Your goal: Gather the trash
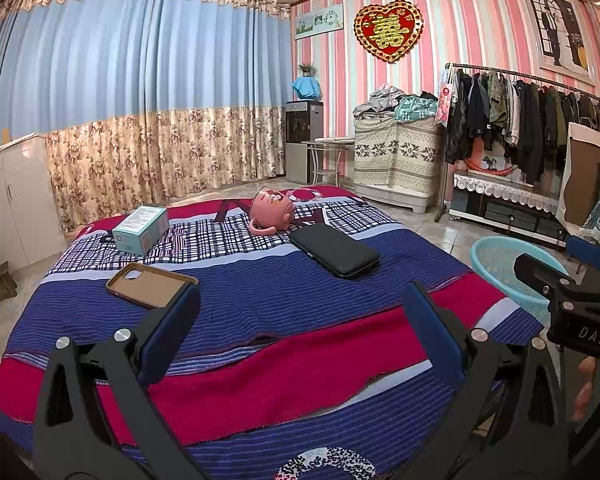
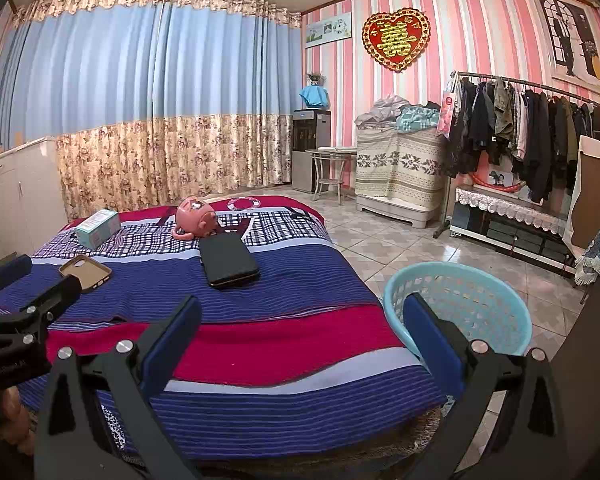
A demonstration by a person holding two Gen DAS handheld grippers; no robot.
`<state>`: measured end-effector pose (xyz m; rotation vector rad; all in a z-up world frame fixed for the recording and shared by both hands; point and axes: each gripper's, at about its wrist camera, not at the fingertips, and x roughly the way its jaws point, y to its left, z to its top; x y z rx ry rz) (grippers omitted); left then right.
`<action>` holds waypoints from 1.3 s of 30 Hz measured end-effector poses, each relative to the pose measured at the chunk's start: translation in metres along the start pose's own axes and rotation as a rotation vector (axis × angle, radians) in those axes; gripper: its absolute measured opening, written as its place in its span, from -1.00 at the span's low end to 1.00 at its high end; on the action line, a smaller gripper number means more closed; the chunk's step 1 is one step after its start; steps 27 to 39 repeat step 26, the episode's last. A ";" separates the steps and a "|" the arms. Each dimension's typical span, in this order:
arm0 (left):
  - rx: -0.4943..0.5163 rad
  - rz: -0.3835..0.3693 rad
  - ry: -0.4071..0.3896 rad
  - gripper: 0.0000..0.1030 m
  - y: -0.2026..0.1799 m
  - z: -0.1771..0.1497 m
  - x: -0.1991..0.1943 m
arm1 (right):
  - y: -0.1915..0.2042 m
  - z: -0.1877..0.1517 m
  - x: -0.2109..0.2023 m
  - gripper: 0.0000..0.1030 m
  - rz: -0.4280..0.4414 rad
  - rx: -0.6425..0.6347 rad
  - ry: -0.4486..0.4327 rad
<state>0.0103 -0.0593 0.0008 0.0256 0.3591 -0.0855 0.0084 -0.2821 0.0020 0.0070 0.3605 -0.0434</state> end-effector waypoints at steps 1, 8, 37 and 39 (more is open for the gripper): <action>0.000 0.000 0.000 0.90 0.000 0.000 0.000 | 0.000 0.000 0.000 0.91 0.000 0.000 0.000; 0.001 0.000 -0.001 0.90 0.000 0.000 0.000 | 0.000 0.000 0.000 0.91 0.000 0.001 0.000; 0.013 0.002 -0.015 0.90 0.000 0.003 -0.005 | 0.001 0.000 0.000 0.91 0.000 0.000 -0.001; 0.013 0.002 -0.015 0.90 0.000 0.003 -0.005 | 0.001 0.000 0.000 0.91 0.000 0.000 -0.001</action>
